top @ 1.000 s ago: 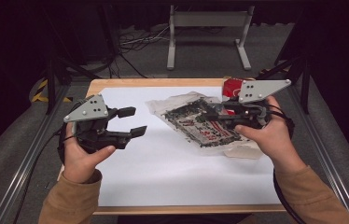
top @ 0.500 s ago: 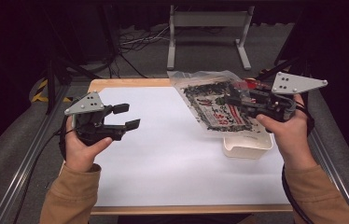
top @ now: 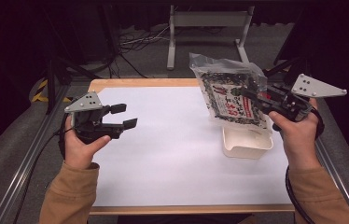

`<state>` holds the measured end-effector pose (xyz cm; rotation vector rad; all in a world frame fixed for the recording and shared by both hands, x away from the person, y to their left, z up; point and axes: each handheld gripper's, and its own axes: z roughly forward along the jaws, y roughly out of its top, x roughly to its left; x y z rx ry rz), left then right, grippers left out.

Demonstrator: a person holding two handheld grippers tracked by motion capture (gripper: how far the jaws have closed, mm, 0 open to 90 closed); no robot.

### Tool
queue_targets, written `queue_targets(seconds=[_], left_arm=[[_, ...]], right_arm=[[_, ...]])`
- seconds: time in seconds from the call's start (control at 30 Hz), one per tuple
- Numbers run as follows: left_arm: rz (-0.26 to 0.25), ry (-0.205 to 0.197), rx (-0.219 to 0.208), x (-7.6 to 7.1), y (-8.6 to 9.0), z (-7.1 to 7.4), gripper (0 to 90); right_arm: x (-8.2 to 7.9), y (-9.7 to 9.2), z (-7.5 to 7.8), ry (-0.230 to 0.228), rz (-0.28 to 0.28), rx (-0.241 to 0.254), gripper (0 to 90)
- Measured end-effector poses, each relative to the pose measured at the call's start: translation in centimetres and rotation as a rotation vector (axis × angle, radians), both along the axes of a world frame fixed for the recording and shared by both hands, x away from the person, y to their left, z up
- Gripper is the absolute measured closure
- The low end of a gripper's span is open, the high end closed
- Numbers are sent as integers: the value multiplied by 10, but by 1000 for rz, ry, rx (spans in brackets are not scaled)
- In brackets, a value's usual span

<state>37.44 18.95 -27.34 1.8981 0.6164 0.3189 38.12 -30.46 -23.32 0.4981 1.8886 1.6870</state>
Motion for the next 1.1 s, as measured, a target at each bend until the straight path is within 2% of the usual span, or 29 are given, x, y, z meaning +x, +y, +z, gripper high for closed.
queue_targets(seconds=[0.07,0.23,0.73,1.1], left_arm=[[2,6,-1,0,1,-1,340],[3,8,0,2,1,-2,339],[6,14,6,4,0,-5,335],[-1,19,11,4,-1,-6,334]], right_arm=[[0,-2,-1,-4,-6,6,714],[-2,-15,-8,-25,-70,50,714],[-5,-43,-33,-31,-192,128,714],[-1,-51,-53,-26,-237,165,713]])
